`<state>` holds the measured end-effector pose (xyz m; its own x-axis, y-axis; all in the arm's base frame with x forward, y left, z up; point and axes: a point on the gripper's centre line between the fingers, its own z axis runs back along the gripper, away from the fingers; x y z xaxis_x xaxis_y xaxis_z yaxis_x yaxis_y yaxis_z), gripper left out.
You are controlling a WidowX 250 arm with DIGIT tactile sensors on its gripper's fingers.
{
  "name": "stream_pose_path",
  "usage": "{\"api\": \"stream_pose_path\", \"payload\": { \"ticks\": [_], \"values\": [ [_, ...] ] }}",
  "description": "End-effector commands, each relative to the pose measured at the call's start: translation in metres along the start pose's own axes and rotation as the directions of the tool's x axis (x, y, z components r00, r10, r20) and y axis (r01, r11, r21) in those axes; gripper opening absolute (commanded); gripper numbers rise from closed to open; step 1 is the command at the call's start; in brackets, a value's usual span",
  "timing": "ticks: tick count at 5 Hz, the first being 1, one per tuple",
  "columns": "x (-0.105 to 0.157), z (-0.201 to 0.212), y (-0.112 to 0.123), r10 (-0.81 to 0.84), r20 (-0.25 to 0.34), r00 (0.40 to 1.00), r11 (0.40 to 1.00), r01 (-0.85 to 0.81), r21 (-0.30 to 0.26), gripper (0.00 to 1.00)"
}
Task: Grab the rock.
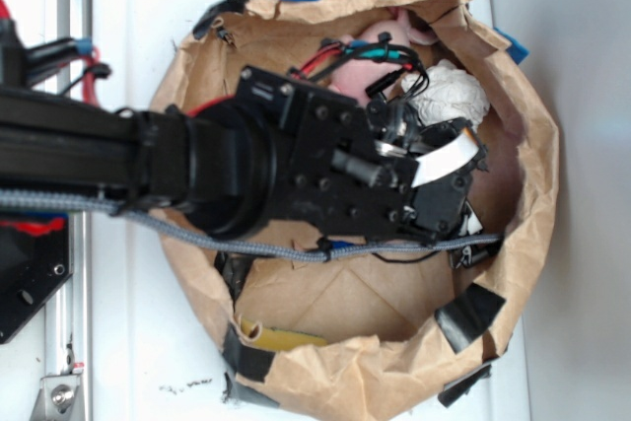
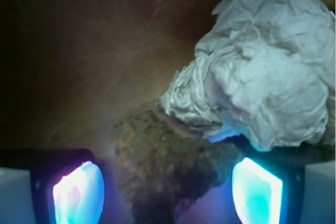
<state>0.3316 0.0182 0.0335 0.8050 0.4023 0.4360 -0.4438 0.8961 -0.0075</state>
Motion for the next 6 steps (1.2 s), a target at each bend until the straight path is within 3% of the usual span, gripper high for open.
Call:
{"api": "stream_pose_path", "payload": {
  "ticks": [1,3,4,5,6],
  "values": [
    [0.020,0.014,0.003,0.042,0.044,0.998,0.999,-0.043,0.002,0.00],
    [0.019,0.013,0.003,0.036,0.038,0.999,0.999,-0.036,-0.005,0.00],
    [0.016,0.024,0.000,0.023,0.026,0.999,0.999,-0.022,-0.039,0.00],
    [0.009,0.060,-0.008,-0.021,-0.043,0.999,0.989,0.014,-0.150,0.00],
    [0.007,0.099,-0.008,-0.029,-0.152,0.988,0.978,-0.003,-0.211,0.00]
  ]
}}
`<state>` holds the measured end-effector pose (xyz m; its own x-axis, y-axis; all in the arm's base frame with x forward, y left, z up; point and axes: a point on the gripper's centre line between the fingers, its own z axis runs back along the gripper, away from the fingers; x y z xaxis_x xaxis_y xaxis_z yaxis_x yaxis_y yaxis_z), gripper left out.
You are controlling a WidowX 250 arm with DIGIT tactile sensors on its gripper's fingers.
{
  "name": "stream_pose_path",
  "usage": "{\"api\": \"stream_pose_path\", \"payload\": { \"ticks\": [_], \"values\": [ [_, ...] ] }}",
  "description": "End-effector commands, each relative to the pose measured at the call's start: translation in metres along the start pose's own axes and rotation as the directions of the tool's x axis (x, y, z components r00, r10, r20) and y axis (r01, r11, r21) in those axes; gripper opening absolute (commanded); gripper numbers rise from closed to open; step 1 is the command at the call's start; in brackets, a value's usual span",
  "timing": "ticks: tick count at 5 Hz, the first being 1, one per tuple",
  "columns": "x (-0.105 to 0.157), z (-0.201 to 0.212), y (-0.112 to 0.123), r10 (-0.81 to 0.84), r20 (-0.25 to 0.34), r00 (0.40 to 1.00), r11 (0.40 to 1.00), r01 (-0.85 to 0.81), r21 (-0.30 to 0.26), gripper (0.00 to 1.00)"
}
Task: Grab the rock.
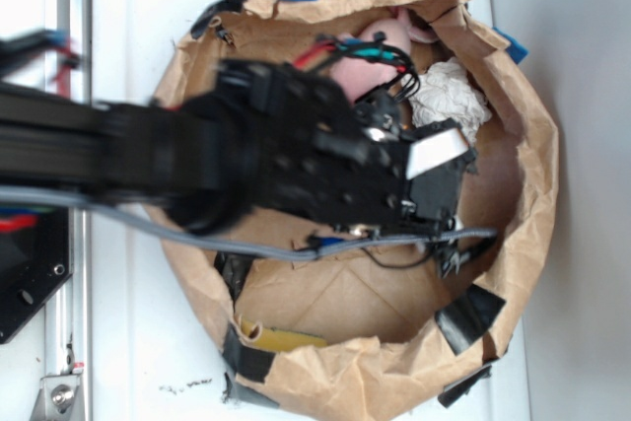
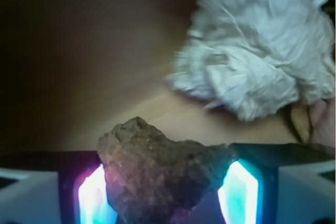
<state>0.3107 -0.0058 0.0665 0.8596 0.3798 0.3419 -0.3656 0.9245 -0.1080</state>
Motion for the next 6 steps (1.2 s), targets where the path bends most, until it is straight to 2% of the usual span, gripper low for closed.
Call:
{"api": "stream_pose_path", "payload": {
  "ticks": [1,2,3,4,5,6],
  "values": [
    [0.015,0.086,0.001,0.019,-0.136,0.991,0.983,-0.043,-0.178,0.00],
    [0.018,0.103,0.005,0.009,-0.216,0.976,0.973,-0.058,-0.221,0.00],
    [0.018,0.108,0.008,0.019,-0.267,0.963,0.992,-0.052,-0.117,0.00],
    [0.016,0.117,0.015,0.063,-0.316,0.947,0.998,-0.058,0.025,0.00],
    [0.015,0.121,0.015,0.074,-0.329,0.942,0.996,-0.052,0.074,0.00],
    [0.014,0.117,0.013,0.064,-0.319,0.946,0.997,-0.047,0.061,0.00]
  ]
}}
